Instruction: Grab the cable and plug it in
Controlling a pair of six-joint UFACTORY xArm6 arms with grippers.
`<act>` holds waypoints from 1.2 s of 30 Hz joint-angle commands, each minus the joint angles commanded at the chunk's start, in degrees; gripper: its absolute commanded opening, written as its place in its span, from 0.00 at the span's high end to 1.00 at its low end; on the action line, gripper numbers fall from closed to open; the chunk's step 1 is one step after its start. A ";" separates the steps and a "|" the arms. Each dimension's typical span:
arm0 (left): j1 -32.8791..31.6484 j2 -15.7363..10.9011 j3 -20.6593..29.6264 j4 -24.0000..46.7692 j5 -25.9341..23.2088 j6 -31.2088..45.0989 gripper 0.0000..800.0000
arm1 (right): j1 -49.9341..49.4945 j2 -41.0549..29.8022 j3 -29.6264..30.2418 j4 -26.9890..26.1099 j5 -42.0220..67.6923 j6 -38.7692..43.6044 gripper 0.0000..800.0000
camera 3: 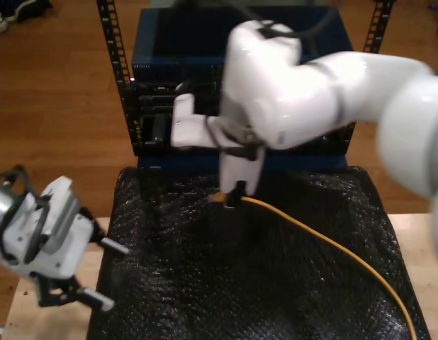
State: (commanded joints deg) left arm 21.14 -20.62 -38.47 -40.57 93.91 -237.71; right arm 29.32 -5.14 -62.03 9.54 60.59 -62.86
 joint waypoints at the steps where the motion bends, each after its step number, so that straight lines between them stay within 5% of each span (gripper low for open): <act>1: -1.05 0.18 0.00 -1.49 0.00 0.00 0.00 | -0.70 -1.05 0.88 0.88 0.09 -0.62 0.99; 8: -5.10 2.90 -3.43 -10.29 -0.26 -1.76 0.00 | -2.11 -8.53 6.77 4.57 0.09 -5.01 0.99; 14: -5.54 9.49 -9.14 -16.53 -0.18 -2.81 0.00 | -5.36 -13.27 11.34 11.60 0.35 -10.20 0.99; 20: -7.47 13.27 -13.19 -17.41 -0.62 -2.73 0.00 | -5.89 -16.00 12.31 14.07 1.05 -11.69 0.99; 36: -14.15 13.36 -14.07 -22.77 0.00 -2.55 0.00 | -5.27 -16.97 10.99 16.44 2.46 -11.60 0.99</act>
State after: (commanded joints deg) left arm 6.99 -7.25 -52.54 -63.34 93.91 -240.26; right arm 24.04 -22.11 -51.04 25.98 63.05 -74.46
